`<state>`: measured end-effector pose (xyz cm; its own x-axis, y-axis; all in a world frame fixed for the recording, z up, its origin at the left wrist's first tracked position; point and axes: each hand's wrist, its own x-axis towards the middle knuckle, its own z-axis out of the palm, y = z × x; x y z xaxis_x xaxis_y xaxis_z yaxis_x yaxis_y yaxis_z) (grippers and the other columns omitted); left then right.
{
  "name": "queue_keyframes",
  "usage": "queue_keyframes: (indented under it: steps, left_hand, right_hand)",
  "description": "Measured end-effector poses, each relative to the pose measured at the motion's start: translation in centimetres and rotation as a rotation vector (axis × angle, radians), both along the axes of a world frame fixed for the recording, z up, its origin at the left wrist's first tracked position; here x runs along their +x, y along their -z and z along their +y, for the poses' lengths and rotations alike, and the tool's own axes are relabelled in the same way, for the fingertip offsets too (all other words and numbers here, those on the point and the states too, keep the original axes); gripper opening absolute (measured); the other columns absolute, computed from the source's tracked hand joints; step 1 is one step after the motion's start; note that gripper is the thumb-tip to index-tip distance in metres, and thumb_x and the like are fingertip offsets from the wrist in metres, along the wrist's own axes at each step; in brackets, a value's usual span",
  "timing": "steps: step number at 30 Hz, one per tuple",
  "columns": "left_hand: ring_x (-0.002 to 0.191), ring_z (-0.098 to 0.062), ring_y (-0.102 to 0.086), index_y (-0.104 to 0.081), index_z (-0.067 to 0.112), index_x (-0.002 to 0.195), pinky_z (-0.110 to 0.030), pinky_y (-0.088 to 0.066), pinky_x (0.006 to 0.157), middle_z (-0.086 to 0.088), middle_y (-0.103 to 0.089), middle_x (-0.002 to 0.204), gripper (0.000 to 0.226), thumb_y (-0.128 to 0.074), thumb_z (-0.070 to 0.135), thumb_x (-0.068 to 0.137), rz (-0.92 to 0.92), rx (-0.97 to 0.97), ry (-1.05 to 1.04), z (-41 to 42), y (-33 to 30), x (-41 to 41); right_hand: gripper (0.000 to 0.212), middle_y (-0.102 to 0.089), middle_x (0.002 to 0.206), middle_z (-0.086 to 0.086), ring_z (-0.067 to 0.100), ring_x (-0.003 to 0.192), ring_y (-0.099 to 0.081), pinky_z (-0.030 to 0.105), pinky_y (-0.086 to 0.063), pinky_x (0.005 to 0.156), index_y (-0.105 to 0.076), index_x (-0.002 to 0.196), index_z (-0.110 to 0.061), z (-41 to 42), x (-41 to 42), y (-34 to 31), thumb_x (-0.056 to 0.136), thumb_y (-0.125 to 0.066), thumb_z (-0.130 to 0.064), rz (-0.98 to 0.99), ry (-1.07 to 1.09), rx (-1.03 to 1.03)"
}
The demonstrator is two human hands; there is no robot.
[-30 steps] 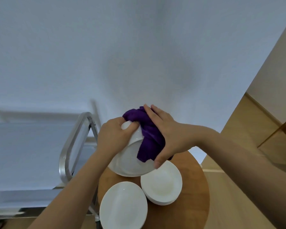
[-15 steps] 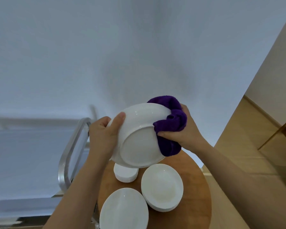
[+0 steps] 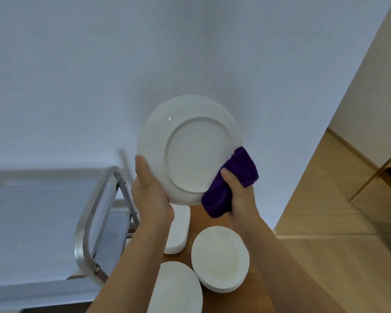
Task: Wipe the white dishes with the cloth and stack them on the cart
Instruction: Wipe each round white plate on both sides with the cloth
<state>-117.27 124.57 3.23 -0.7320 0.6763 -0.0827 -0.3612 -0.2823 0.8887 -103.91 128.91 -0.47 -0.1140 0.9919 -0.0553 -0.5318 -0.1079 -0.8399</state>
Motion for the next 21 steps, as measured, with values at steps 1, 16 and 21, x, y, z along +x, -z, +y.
queue_keyframes:
  steps: [1, 16, 21]
  left_hand:
    - [0.080, -0.008, -0.068, -0.064, 0.039, 0.088, -0.020, -0.052, 0.058, 0.014, -0.072, 0.082, 0.035, -0.042, 0.066, 0.087, 0.028, 0.035, 0.033, -0.4, 0.4, -0.1]
    - [0.103, -0.032, -0.066, -0.061, 0.004, 0.119, -0.049, -0.053, 0.090, -0.015, -0.069, 0.111, 0.092, -0.073, 0.060, 0.047, 0.113, -0.143, 0.445, 0.3, -0.5, -4.1]
    - [0.080, -0.015, -0.073, -0.064, 0.021, 0.097, -0.036, -0.059, 0.065, 0.002, -0.076, 0.087, 0.054, -0.068, 0.059, 0.059, -0.111, 0.060, 0.306, 1.2, -1.3, -1.1]
  right_hand:
    - [0.057, -0.071, 0.098, 0.001, 0.019, 0.092, -0.068, 0.034, -0.056, 0.076, -0.059, 0.112, -0.022, 0.1, 0.4, -0.1, 0.061, -0.083, -0.018, 0.024, -0.030, 0.014]
    - [0.095, -0.054, 0.124, -0.009, 0.005, 0.108, -0.058, 0.023, -0.051, 0.084, -0.031, 0.139, -0.028, 3.2, 4.7, -4.0, 0.058, -0.080, -0.029, -0.583, -0.122, 0.492]
    - [0.093, -0.048, 0.123, -0.018, -0.006, 0.107, -0.054, 0.012, -0.048, 0.084, -0.019, 0.143, -0.031, 0.1, 0.0, -0.7, 0.067, -0.073, -0.026, -0.366, 0.206, 0.364]
